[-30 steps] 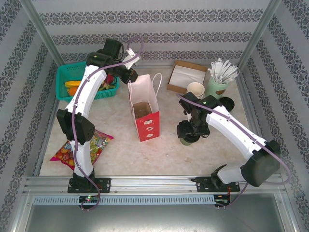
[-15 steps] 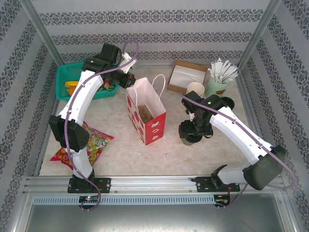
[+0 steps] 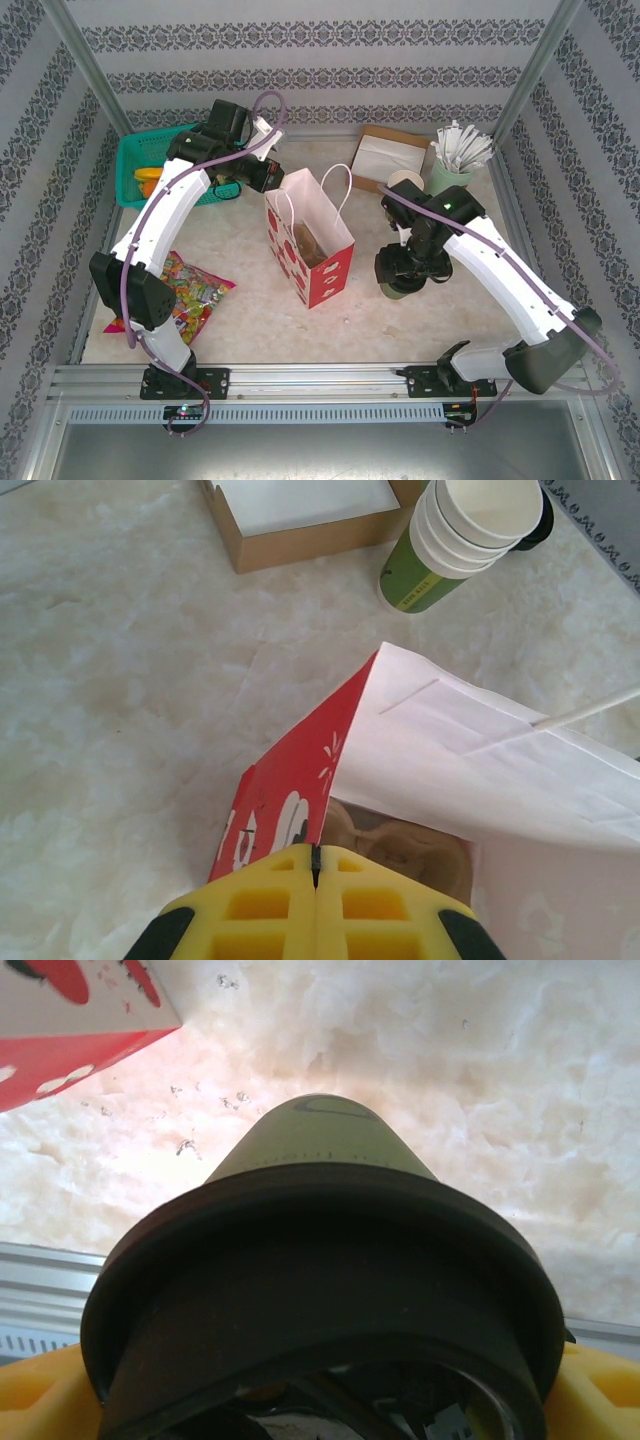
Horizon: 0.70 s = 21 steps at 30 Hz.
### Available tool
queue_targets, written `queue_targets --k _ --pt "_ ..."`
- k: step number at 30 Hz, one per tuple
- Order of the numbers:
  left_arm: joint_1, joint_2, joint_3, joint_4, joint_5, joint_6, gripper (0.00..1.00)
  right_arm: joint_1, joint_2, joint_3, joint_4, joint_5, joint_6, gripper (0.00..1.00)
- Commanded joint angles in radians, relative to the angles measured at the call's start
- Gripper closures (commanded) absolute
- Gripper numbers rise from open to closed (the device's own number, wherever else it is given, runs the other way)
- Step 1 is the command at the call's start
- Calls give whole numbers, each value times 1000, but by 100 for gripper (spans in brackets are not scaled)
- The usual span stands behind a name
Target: Pack the takeout coffee
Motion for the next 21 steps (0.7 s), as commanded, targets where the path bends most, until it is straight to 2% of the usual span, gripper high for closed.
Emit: queue_targets --k 1,9,21 --pt "-10 -9 1 21 21 -64 100 23 -27 77 -86 -2 30 27" --pt "-14 -13 -7 12 -11 -93 100 44 -19 255 -166 30 32 27" --pt "-27 -35 -27 30 19 -94 100 109 14 508 -264 5 -5 28"
